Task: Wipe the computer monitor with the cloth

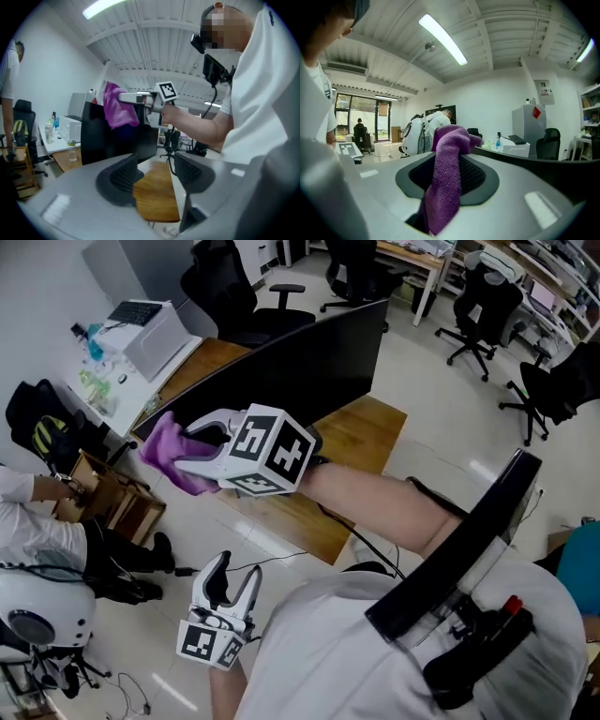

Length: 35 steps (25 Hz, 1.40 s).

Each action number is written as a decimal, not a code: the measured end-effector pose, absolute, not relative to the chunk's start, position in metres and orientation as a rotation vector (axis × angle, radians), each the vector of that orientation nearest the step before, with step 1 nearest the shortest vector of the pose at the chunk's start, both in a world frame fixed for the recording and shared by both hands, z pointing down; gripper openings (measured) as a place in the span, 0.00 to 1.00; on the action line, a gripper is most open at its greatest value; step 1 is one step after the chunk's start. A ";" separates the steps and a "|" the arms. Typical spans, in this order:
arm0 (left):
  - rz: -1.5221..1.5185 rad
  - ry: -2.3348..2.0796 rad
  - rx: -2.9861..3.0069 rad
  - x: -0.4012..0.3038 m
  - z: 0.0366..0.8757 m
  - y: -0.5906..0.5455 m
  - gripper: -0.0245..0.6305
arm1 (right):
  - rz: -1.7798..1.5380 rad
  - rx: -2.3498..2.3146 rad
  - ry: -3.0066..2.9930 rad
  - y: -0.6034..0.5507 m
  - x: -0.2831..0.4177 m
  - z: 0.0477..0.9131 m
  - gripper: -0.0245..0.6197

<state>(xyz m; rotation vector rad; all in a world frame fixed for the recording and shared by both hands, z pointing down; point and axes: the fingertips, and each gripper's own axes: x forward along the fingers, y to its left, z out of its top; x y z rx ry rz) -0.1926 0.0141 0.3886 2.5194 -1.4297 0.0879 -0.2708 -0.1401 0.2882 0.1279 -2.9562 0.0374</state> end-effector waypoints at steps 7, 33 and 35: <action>0.113 -1.428 2.547 -0.173 0.380 -0.003 0.44 | 0.011 0.203 -2.966 -0.117 -0.185 0.301 0.24; 0.164 -1.229 2.709 -0.081 0.351 -0.054 0.44 | 0.099 0.769 -2.934 -0.113 0.050 0.306 0.24; 0.163 -1.216 2.711 -0.078 0.353 -0.055 0.44 | 0.097 0.770 -2.935 -0.113 0.049 0.306 0.24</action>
